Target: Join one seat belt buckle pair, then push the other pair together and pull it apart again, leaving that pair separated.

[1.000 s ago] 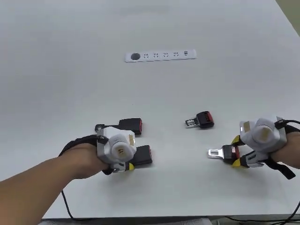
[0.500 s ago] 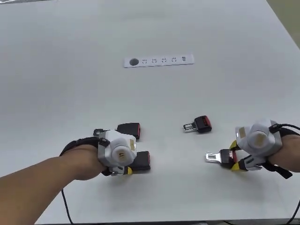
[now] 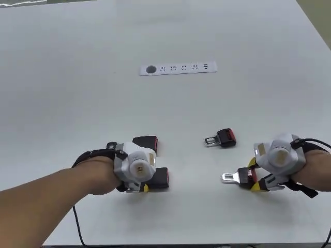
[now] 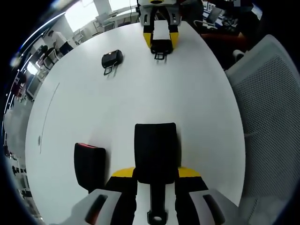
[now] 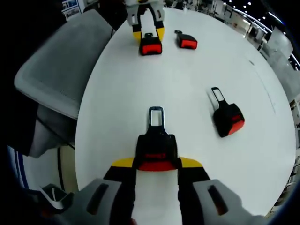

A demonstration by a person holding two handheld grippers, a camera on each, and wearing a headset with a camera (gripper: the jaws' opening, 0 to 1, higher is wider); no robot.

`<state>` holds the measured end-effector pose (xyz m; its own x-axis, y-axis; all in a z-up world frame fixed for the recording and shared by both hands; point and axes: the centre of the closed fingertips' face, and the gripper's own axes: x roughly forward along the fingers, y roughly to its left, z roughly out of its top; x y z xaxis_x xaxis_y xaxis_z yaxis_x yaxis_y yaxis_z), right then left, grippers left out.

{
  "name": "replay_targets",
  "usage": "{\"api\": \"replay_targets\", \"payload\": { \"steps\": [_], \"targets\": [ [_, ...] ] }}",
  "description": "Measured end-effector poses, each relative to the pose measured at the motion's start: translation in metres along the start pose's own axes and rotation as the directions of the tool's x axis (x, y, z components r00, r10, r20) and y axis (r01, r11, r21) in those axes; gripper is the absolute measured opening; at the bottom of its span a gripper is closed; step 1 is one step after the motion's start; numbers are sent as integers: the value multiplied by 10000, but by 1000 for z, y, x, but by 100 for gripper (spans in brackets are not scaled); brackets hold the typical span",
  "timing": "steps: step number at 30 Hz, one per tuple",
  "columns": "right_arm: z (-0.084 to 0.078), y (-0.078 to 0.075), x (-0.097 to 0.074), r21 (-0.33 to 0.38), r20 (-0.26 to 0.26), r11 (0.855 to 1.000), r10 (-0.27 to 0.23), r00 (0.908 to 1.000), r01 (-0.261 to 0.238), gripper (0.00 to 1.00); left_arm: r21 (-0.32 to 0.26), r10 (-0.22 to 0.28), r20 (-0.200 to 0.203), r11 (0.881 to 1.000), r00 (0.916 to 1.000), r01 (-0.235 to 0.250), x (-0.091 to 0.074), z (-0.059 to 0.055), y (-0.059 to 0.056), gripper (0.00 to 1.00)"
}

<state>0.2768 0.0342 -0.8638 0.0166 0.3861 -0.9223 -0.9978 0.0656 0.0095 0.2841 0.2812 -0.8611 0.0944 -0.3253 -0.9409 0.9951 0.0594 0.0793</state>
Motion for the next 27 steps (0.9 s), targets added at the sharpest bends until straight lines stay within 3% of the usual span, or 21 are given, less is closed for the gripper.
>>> {"api": "replay_targets", "payload": {
  "steps": [17, 27],
  "targets": [
    [96, 9, 40, 277, 1258, 9993, -271, 9917, 238, 34, 155, -140, 31, 9998, 9999, 140, 1, 1, -1, 32],
    [125, 8, 52, 133, 1366, 9998, -178, 9905, 162, 34, 168, -133, -3, 9998, 9999, 133, 1, 1, -1, 32]
  ]
}}
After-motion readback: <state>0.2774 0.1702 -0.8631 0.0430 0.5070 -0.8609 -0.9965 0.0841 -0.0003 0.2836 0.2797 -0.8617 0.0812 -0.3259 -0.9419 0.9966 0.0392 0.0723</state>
